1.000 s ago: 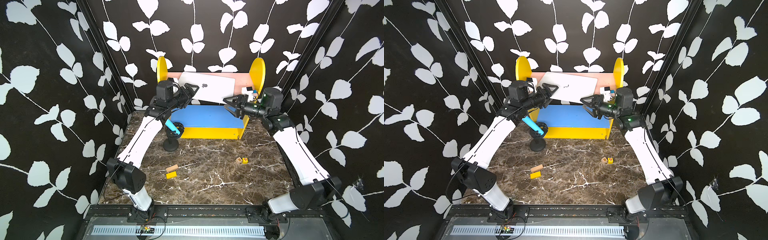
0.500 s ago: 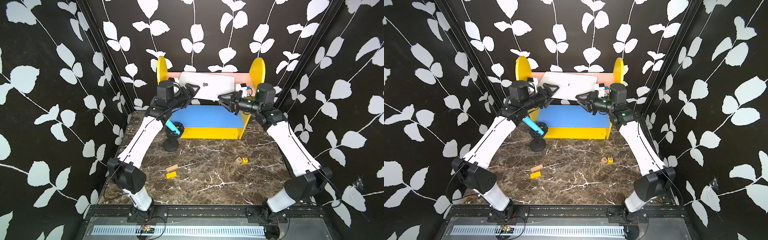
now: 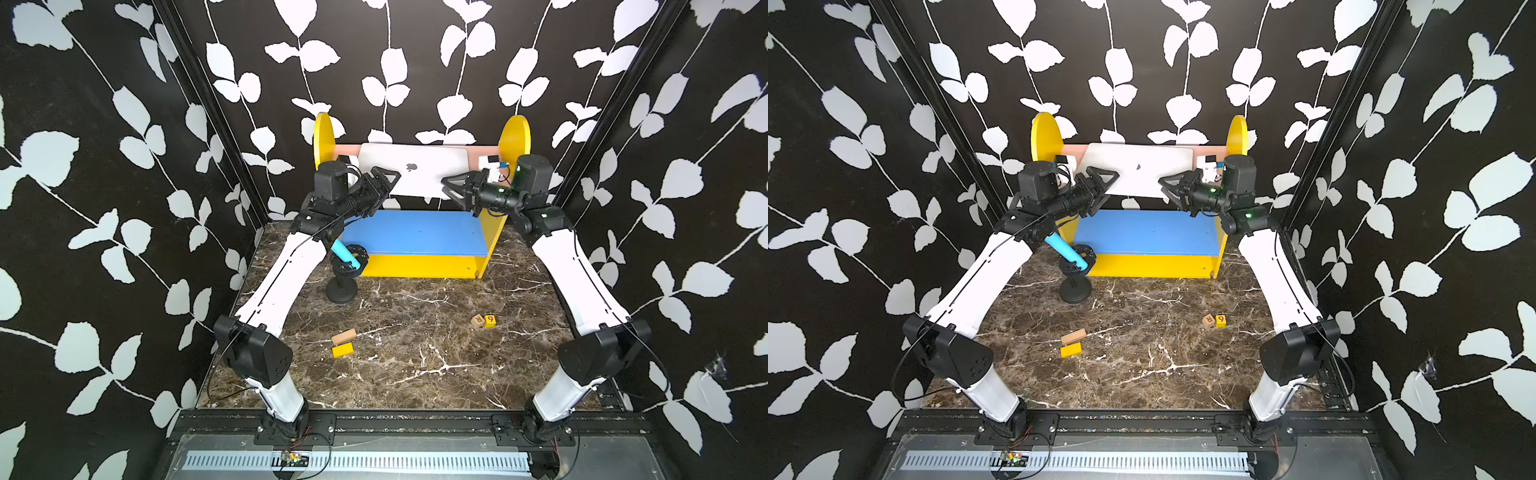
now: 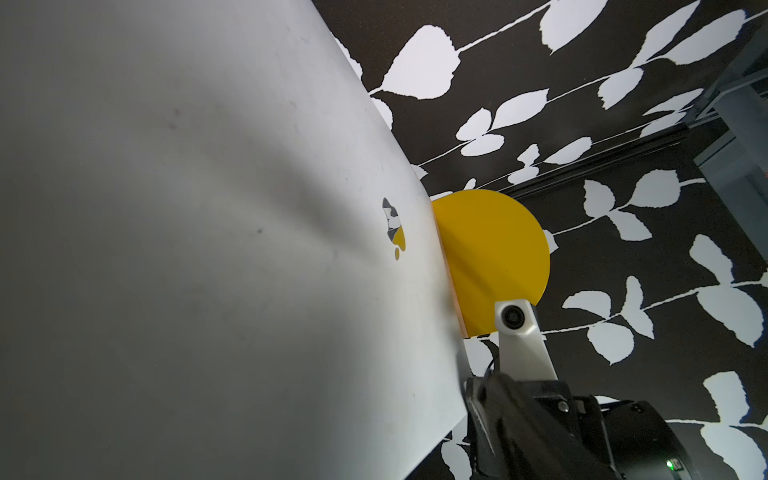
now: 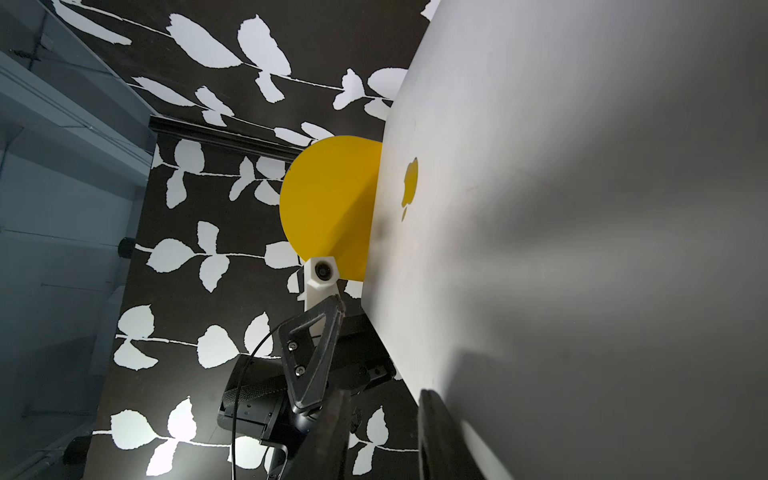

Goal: Close the laptop lid and set it aside
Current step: Place the laptop on the shelf.

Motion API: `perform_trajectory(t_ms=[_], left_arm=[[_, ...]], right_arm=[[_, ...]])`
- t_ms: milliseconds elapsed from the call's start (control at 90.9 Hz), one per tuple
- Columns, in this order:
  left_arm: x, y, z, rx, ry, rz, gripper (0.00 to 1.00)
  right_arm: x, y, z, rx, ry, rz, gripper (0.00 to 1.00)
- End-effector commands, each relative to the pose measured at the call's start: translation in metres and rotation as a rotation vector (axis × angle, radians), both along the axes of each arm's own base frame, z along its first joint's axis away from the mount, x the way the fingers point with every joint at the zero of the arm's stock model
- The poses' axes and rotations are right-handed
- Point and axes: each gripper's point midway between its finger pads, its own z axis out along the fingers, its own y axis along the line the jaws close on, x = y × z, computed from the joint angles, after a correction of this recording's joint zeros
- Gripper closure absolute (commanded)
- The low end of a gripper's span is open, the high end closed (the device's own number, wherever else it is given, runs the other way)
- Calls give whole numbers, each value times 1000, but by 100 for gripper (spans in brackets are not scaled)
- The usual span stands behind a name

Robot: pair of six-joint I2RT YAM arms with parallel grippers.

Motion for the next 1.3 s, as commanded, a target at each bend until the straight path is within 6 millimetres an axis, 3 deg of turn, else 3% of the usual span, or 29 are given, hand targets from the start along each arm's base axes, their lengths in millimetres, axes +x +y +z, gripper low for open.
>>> perform_trajectory(t_ms=[0,275,825,1287], left_arm=[[-8,1,35,-25,-106,-15,18],[-7,1,36,-13,-106,-28,17],[-29,10,36,71,-110,-136,13],[-55,16,32,149,-121,-203,21]], right_arm=[[7,-3,7,-14,-45,-9,69],[8,-5,15,-30,-66,9,69],[-43,-14,39,-129,-167,65,69],[-77,-19,32,-222,-200,119,69]])
